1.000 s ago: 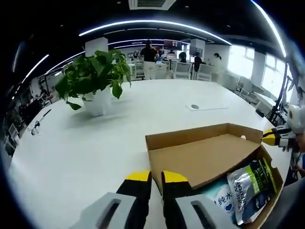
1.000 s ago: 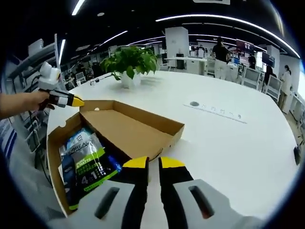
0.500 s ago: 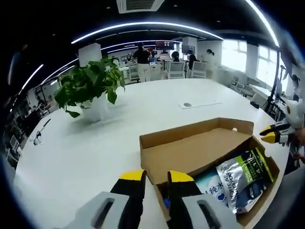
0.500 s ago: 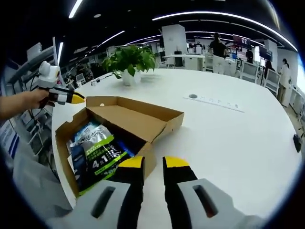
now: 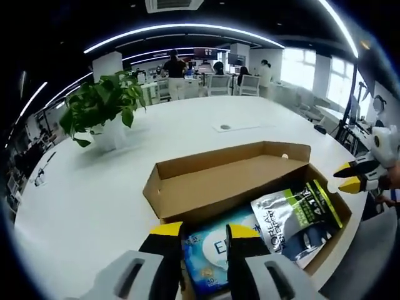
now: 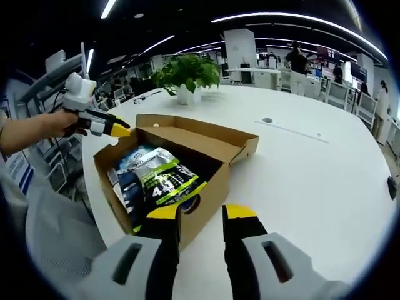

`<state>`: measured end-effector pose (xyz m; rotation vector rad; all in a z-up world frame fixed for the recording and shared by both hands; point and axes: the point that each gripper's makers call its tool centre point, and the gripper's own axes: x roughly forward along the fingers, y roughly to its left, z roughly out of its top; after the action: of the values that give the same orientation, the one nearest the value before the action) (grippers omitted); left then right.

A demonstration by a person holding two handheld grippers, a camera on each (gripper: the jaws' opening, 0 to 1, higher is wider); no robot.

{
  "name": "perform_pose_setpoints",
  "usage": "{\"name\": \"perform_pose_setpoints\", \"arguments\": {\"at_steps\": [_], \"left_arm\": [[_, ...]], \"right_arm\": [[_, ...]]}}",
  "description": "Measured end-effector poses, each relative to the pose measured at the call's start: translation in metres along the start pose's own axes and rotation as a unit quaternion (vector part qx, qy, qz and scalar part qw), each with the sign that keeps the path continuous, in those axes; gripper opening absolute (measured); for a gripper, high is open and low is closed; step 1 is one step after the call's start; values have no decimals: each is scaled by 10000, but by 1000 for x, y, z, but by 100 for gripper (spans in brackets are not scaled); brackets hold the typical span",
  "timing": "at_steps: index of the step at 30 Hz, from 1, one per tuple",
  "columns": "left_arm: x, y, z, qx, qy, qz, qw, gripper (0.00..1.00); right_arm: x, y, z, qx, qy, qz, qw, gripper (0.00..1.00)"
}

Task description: Operate the shoe box by opening the lid, removing the specified soft item, and placing it in the target area until the item is outside and the box remains undamaged.

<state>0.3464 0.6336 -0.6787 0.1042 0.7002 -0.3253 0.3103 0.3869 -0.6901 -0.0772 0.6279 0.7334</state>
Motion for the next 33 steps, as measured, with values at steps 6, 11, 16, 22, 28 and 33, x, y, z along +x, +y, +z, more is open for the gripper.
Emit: {"name": "perform_pose_setpoints", "arguments": {"at_steps": [6, 11, 16, 22, 28, 33], "left_arm": [[3, -23, -12, -46, 158, -373, 9992, 26], [8, -37, -25, -84, 344, -640, 9973, 27], [12, -53, -33, -314, 508, -945, 9937, 27], [19, -60, -36, -511, 584, -1083, 9911, 26], [24, -72, -38, -977, 686, -1369, 9834, 25], [28, -77, -38, -1302, 747, -1532, 9767, 23]], "right_arm": [[-6, 16, 0, -70, 10, 135, 9999, 30], [-9, 27, -5, -123, 73, 197, 9997, 31], [-12, 36, -8, -48, 75, 262, 9996, 33], [-13, 44, -9, -51, 38, 312, 9995, 35], [-12, 52, -11, 35, 56, 377, 9993, 36], [-12, 56, -13, 81, 51, 400, 9992, 36]]}}
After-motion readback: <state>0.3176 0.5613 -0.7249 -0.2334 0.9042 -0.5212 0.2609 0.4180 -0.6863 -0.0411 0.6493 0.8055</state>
